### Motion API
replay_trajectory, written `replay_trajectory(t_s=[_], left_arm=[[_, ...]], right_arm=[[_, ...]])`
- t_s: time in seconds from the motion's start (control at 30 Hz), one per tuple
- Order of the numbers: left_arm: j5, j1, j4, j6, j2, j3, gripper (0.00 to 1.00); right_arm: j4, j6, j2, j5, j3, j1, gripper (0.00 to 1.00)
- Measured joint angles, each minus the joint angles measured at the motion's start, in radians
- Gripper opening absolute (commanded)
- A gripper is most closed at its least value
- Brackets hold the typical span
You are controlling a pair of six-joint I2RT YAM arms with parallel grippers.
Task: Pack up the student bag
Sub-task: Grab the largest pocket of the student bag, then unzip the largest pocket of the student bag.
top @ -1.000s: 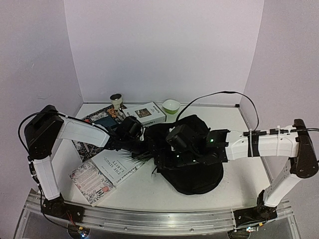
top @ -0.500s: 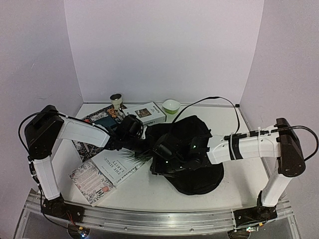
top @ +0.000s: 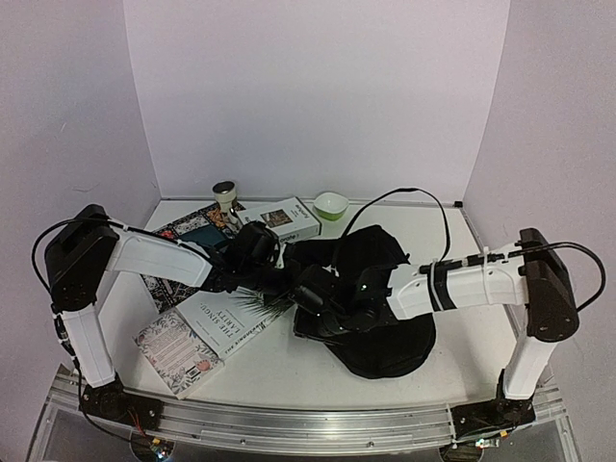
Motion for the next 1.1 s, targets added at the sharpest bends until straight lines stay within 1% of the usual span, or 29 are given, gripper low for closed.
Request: replay_trajectory(t_s=[0.07,0.17,0.2,0.3,0.37,0.53,0.67,0.87,1.1], left_arm=[[-0.003,-0.004,0.0,-0.005,-0.002,0.0,0.0],[-0.014,-0.009,0.0,-0.008,-0.006,0.0,0.0],[-0.019,-0.01,0.0,-0.009,-0.008,0.0,0.0],[-0.029,-0.013,0.0,-0.016,-0.013,0.0,0.0],[-0.033,-0.014,0.0,-0.019,-0.017,0.0,0.0],[-0.045,-0.017,-0.002,-0.01,-0.019,0.004,0.0],[-0.042,-0.013,-0.015,0.012,-0.018,0.033,0.0],[-0.017,0.003,-0.083,0.087,0.02,0.147,0.0],[-0.02,0.038,-0.177,0.197,0.116,0.305,0.0]], right_arm=[[-0.008,0.016,0.001,0.012,0.0,0.002,0.33],[-0.015,0.04,0.001,0.03,0.0,0.003,0.29],[-0.017,0.046,0.001,0.035,0.0,0.003,0.25],[-0.029,0.062,0.001,0.05,0.0,0.003,0.08],[-0.034,0.067,0.001,0.059,-0.003,0.003,0.0],[-0.036,0.066,-0.016,0.066,-0.032,0.003,0.0],[-0.035,0.047,-0.094,0.067,-0.095,0.003,0.0],[-0.052,0.002,-0.257,0.069,-0.188,-0.003,0.0],[-0.111,-0.057,-0.386,0.051,-0.279,-0.004,0.0]])
